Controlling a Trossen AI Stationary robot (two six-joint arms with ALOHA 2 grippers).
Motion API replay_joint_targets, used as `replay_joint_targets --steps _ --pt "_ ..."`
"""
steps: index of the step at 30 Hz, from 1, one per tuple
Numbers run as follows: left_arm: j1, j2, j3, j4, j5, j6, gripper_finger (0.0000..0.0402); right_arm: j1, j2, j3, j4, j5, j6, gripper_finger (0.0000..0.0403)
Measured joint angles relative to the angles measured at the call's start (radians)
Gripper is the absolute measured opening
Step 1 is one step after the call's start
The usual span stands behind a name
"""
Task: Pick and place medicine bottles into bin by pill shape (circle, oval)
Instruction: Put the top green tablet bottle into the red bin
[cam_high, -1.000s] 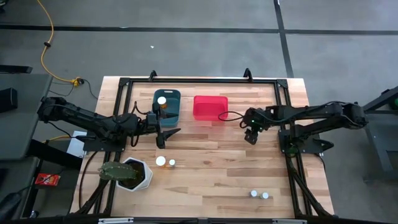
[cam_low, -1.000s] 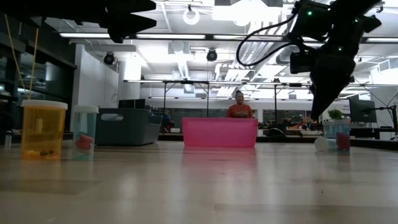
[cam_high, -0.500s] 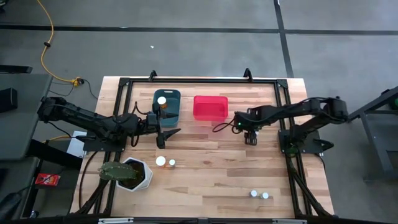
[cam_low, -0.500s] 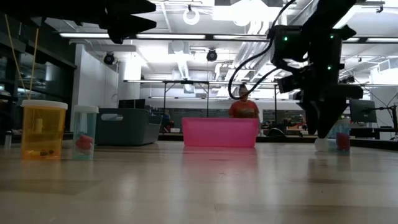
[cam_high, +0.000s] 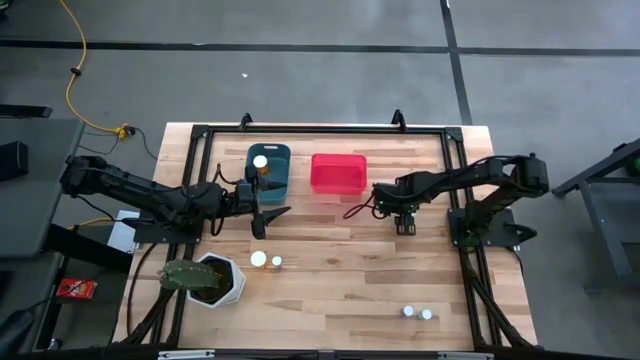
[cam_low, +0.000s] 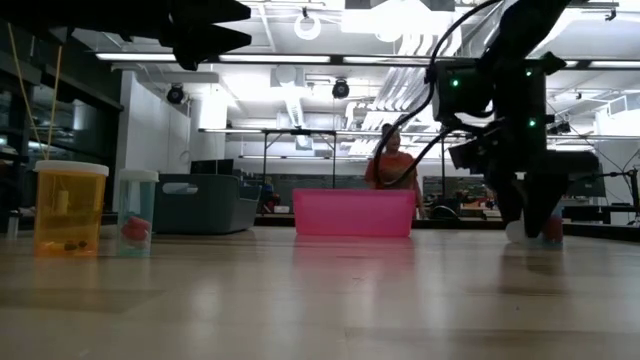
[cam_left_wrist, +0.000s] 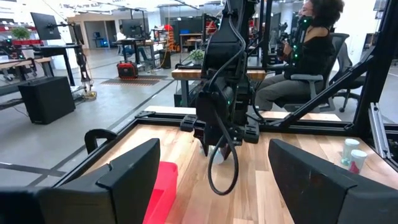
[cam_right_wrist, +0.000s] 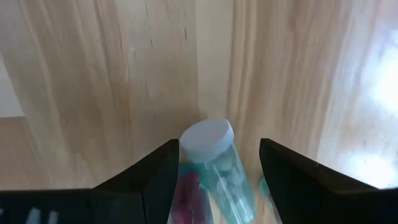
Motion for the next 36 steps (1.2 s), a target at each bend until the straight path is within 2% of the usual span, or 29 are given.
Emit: replay_joint_targets --steps 11,23,36 --pt "0.0 0.0 0.0 0.0 0.0 0.001 0.0288 0.0 0.025 0.0 0.03 0.003 -0.017 0.0212" --pt "0.0 0.0 0.0 0.0 0.0 -0.002 0.0288 0.0 0.025 0.0 0.035 0.002 -0.018 0.0141" --pt "0.0 0.0 0.0 0.0 0.0 -0.002 0.0288 0.0 0.025 0.0 0.078 0.001 -0.019 0.0138"
